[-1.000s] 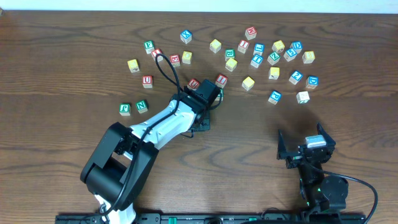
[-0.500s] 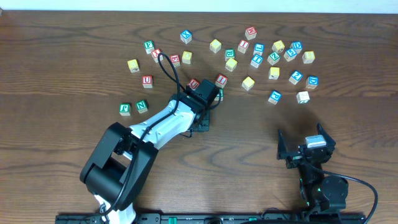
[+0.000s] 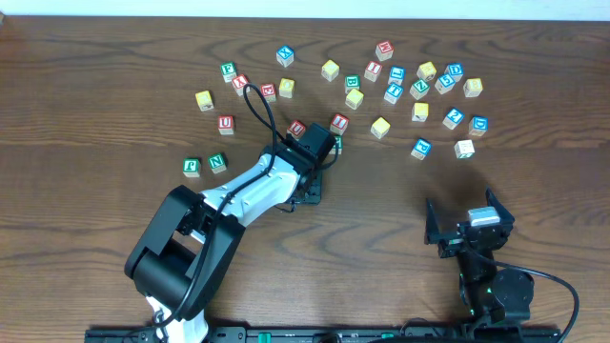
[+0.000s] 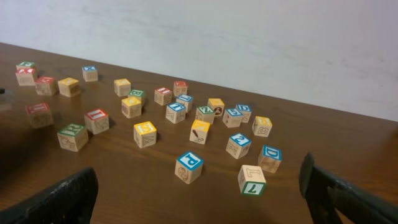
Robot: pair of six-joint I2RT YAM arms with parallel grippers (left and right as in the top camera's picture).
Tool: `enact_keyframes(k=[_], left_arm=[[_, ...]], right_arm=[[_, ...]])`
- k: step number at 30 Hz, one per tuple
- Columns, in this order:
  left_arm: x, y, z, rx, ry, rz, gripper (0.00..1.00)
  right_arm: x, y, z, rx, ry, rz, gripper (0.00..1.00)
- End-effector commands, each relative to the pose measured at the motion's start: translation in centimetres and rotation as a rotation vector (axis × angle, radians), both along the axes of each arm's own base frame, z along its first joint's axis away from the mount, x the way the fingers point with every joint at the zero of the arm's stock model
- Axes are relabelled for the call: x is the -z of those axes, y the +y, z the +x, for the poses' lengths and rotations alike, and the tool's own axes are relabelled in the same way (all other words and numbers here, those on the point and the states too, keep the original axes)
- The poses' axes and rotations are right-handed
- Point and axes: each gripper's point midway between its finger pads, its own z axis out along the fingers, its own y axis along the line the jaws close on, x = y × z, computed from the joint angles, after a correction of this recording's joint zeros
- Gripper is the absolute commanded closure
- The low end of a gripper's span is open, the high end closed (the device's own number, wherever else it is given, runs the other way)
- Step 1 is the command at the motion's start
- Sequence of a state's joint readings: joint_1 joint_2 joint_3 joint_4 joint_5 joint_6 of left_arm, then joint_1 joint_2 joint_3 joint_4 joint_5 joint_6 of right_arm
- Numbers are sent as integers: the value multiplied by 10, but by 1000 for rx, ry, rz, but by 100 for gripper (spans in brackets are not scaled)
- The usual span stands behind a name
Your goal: Spell out AI2
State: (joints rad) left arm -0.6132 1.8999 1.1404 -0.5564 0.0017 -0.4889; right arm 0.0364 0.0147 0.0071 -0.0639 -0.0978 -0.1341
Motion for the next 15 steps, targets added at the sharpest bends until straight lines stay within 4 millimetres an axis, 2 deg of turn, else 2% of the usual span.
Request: enact_keyframes(k=[1,7,11,15], left_arm=[[23,12,-19,7,85,39,46],[6,7,-12,7,34,5,43],[-17,2,-4,39,-27,-29,40],[-49,-2,2,81,-107,-71,37]], right_arm=[[0,-2,0,9,2,17,1],[0,-2,0,9,2,17,1],[0,-2,0,9,2,17,1],[0,-2,0,9,2,17,1]])
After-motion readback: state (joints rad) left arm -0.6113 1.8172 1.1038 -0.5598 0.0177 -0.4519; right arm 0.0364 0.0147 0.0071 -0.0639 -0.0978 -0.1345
